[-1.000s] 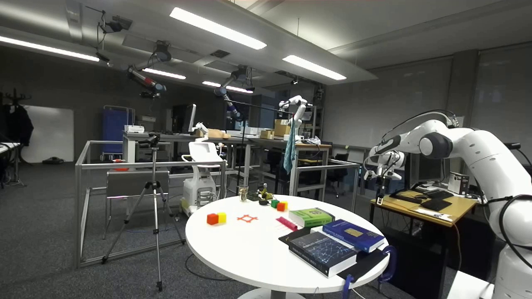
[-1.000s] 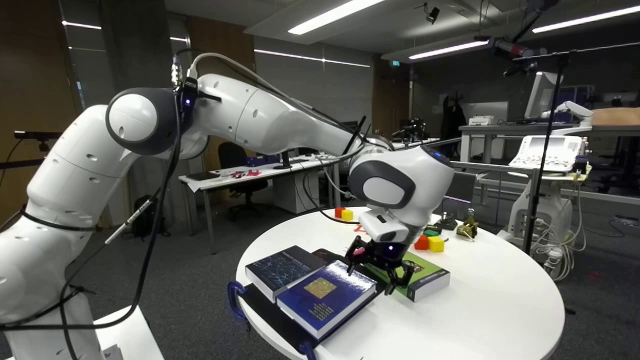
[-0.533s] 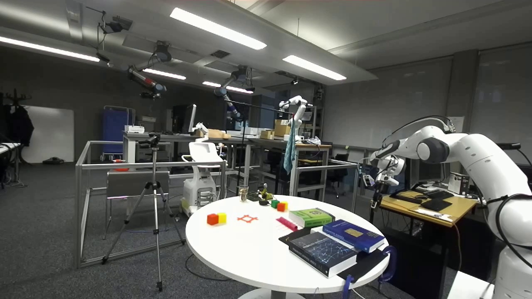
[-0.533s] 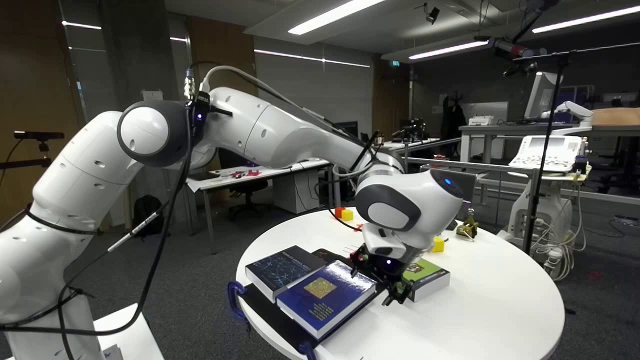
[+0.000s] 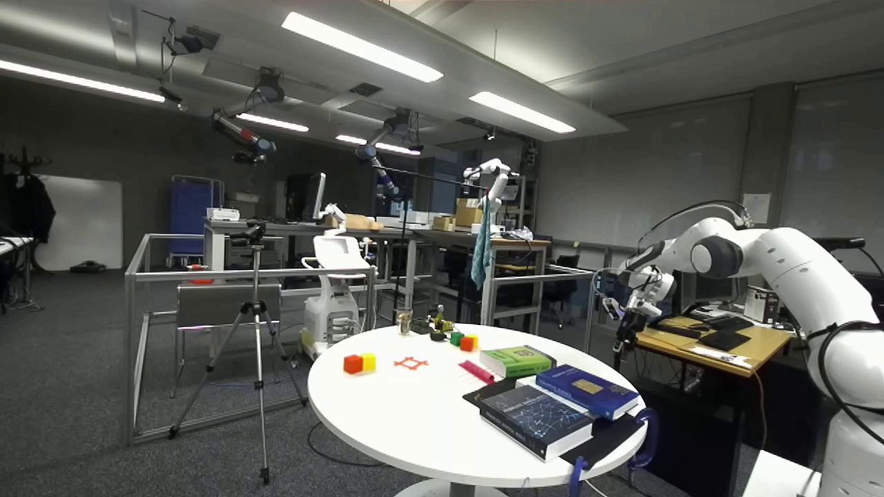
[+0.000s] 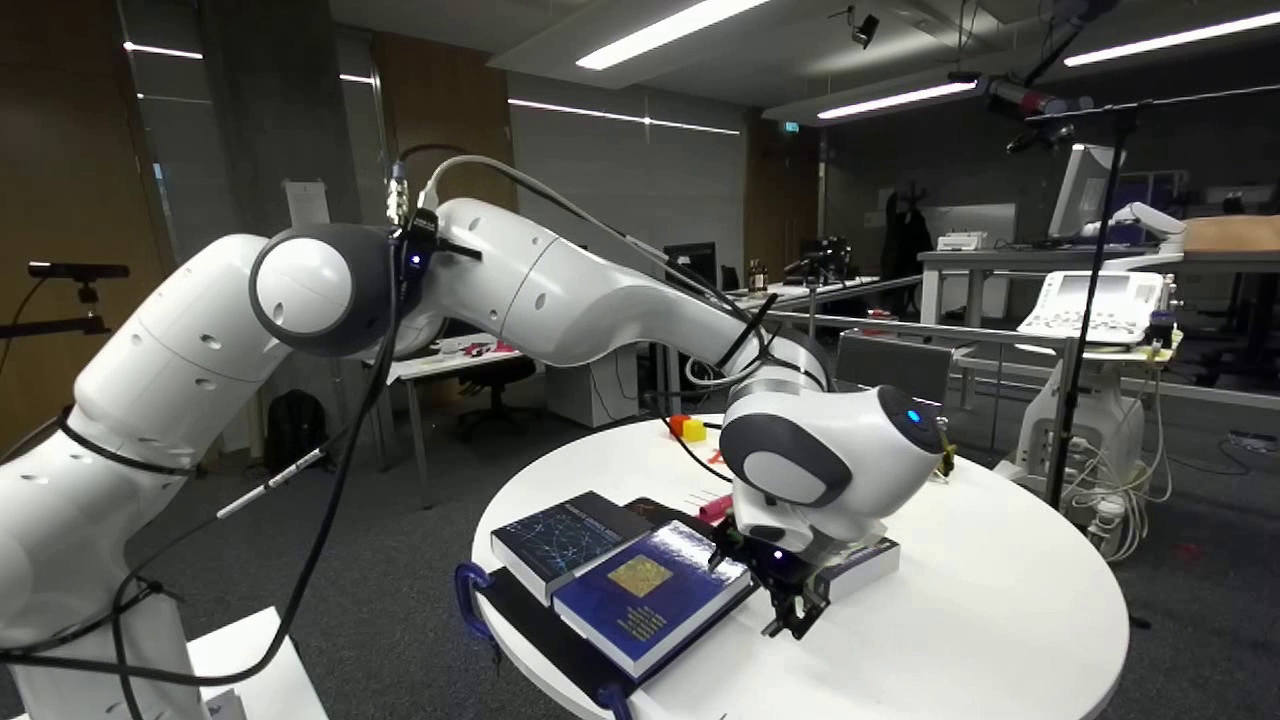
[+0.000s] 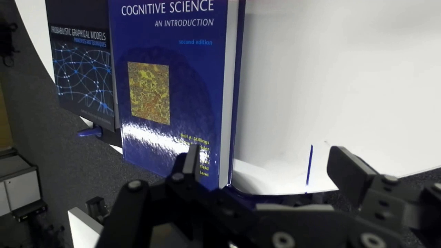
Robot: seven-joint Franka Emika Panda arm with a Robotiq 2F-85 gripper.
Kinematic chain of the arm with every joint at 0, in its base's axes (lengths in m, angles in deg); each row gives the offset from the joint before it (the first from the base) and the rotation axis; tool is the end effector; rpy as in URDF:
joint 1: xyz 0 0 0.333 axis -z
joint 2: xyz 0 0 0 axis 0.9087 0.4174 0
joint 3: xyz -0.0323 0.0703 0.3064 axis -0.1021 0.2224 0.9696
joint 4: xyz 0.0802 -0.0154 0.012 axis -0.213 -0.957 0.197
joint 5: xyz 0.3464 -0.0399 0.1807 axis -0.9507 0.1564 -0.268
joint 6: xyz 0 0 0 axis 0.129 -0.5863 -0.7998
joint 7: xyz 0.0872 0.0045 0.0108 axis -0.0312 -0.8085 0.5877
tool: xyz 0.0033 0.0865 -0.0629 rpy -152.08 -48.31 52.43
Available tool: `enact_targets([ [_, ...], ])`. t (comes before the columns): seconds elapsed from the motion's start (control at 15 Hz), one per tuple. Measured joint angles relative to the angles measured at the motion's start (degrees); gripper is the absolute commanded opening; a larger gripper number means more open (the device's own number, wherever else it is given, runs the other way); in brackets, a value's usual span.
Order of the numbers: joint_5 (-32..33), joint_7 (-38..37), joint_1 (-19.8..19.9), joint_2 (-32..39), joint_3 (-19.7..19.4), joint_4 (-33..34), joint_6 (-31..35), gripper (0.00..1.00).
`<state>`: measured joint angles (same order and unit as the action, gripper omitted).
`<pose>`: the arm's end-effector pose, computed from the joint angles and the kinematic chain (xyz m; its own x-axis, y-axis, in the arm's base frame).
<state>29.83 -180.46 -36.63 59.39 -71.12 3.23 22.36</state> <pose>0.5431 -0.4253 0.2338 -0.9982 0.0056 -0.0594 -0.0275 0.8404 0.5412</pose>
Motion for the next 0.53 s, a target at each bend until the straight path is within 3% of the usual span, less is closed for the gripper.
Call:
enact_targets([
  [0.53,-1.0,-0.2,0.1,2.9,1.2,-0.2,-1.3,1.0],
])
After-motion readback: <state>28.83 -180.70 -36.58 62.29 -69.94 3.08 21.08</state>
